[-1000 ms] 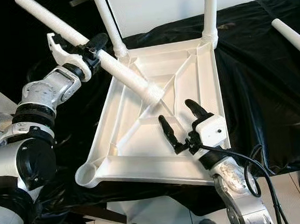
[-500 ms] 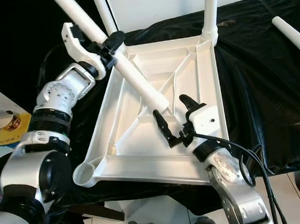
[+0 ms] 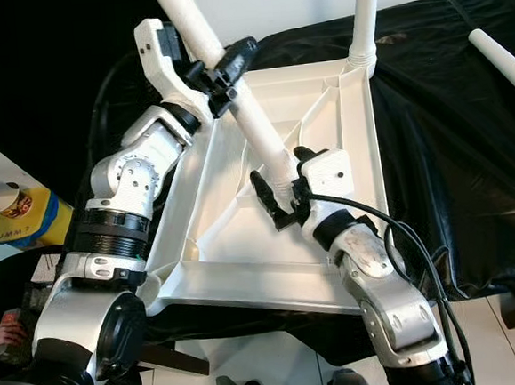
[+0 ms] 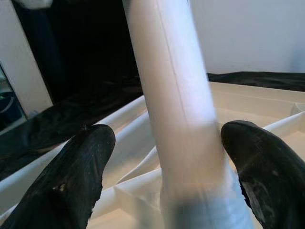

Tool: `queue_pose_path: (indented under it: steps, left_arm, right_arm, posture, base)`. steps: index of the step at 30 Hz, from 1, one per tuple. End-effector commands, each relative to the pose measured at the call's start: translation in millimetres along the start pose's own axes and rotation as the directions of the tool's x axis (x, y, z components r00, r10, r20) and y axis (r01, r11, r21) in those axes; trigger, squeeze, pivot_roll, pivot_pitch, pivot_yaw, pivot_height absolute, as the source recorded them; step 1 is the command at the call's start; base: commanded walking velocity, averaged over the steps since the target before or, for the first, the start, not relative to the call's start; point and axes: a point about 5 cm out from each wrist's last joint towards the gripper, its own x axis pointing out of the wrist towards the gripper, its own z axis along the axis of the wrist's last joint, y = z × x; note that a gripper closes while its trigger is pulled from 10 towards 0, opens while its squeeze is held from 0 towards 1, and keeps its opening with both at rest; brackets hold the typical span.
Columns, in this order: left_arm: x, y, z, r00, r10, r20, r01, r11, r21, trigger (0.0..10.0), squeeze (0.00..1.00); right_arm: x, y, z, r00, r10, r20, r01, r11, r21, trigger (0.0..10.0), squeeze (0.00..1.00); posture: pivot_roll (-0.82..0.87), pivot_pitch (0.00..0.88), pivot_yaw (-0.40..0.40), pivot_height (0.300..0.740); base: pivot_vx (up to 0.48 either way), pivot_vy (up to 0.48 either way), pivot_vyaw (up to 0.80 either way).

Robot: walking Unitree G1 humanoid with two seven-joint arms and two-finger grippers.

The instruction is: Building children table

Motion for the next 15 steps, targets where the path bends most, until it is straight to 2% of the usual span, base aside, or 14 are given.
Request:
queue_pose_path:
  steps: [1, 3, 4, 6, 15]
  left_arm:
    - [-1.4, -10.5, 3, 0.994, -0.106, 0.011, 0.105, 0.993, 0.057, 10.0, 0.0]
    - [-0.8, -24.1, -3, 0.989, -0.147, 0.002, 0.146, 0.986, 0.075, 10.0, 0.0]
    - [-0.8, -24.1, -3, 0.989, -0.147, 0.002, 0.146, 0.986, 0.075, 10.0, 0.0]
    - [-0.3, -35.4, -7, 0.985, -0.175, -0.004, 0.174, 0.981, 0.091, 10.0, 0.0]
    - [1.2, -54.4, -14, 0.973, -0.229, -0.015, 0.229, 0.963, 0.14, 10.0, 0.0]
  right_arm:
    - [3.5, 3.1, -4, 1.0, -0.001, -0.031, 0.001, 1.0, -0.002, 10.0, 0.0]
    - [10.5, 0.7, -5, 0.999, -0.016, -0.049, 0.015, 1.0, -0.023, 10.0, 0.0]
    - [10.5, 0.7, -5, 0.999, -0.016, -0.049, 0.015, 1.0, -0.023, 10.0, 0.0]
    - [18.2, -2.6, -4, 0.997, -0.04, -0.066, 0.037, 0.999, -0.036, 10.0, 0.0]
    - [31.7, -6.1, -2, 0.993, -0.067, -0.096, 0.06, 0.996, -0.069, 10.0, 0.0]
  posture:
    - [-0.21, 0.112, 0.128, 0.74]
    - [-0.21, 0.108, 0.126, 0.74]
    - [-0.21, 0.108, 0.126, 0.74]
    - [-0.21, 0.104, 0.124, 0.74]
    - [-0.2, 0.096, 0.118, 0.74]
  base:
    - [0.0, 0.0, 0.0]
    - [0.0, 0.0, 0.0]
    - [0.0, 0.0, 0.0]
    - [0.0, 0.0, 0.0]
    - [0.0, 0.0, 0.0]
